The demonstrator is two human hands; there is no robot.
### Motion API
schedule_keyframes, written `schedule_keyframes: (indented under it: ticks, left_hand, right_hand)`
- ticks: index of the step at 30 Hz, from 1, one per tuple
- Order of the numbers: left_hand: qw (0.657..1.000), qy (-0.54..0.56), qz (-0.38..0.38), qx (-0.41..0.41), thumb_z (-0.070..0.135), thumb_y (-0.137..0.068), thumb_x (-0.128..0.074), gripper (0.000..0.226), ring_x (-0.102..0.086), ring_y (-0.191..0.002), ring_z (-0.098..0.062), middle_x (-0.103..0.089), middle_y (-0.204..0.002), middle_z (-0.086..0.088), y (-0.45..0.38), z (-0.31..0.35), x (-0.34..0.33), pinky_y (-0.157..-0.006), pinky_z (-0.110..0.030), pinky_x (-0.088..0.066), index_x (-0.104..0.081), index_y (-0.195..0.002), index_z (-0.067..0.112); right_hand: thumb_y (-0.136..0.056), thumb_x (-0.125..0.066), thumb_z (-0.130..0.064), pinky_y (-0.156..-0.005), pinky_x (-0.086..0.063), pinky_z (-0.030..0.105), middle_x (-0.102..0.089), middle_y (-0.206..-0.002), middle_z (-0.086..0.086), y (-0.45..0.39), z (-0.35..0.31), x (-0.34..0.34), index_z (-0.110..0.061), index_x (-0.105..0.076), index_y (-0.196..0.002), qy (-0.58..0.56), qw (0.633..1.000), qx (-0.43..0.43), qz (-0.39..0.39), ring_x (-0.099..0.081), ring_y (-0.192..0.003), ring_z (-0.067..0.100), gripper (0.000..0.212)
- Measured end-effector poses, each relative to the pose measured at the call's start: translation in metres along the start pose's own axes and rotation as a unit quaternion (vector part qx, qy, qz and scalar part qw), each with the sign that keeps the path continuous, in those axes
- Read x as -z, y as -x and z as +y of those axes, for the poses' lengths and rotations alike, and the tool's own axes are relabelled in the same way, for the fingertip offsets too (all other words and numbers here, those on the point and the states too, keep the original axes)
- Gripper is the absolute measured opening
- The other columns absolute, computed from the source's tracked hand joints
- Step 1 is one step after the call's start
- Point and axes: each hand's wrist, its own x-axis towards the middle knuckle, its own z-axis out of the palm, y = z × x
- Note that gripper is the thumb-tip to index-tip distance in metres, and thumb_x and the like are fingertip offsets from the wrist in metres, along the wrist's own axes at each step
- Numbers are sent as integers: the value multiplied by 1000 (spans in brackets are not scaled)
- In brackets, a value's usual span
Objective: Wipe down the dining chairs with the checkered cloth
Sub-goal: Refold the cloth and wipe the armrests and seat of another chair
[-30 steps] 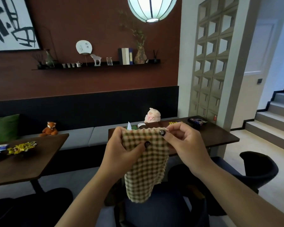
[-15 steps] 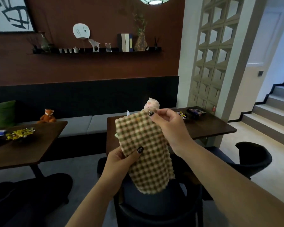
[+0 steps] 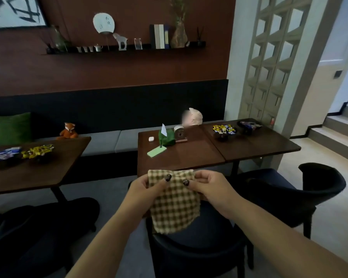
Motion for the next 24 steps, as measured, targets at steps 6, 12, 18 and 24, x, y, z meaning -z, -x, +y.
schedule_keyframes:
  ticks: [6,12,18,24]
  left_hand:
    - [997,-35,-45,52,15,-82,-76,27,-73,-93,-15,-77,-99,0,1,-16,4,-73,-26,-56,-69,-107,18]
    - [998,-29,-48,36,25,-70,-83,39,-73,-94,-15,-76,-99,0,1,-10,-3,-77,-29,-58,-71,-107,19]
    - [997,-49,-29,44,17,-85,-74,31,-73,-92,-13,-77,-98,1,2,-15,-15,-67,-22,-56,-69,-115,14]
    - [991,-132,16,-17,17,-73,-85,64,-72,-85,-5,-76,-89,8,-4,10,-31,-75,-24,-57,-49,-125,30]
  right_hand:
    - [-91,-63,-14,-70,-56,26,-75,-97,-1,3,9,11,-11,-66,-111,2,998,-63,19,-71,-91,14,21]
    - [-82,-73,-10,-65,-57,28,-75,-95,4,14,11,23,-27,-54,-117,62,994,-61,-64,-72,-89,19,43]
    - [-88,-67,-12,-66,-56,25,-75,-95,4,17,12,39,-32,-52,-119,54,997,-31,-48,-72,-89,18,40]
    - [-86,-68,-12,-72,-53,24,-75,-92,-1,16,-6,60,-34,-60,-124,137,990,38,14,-70,-88,11,45]
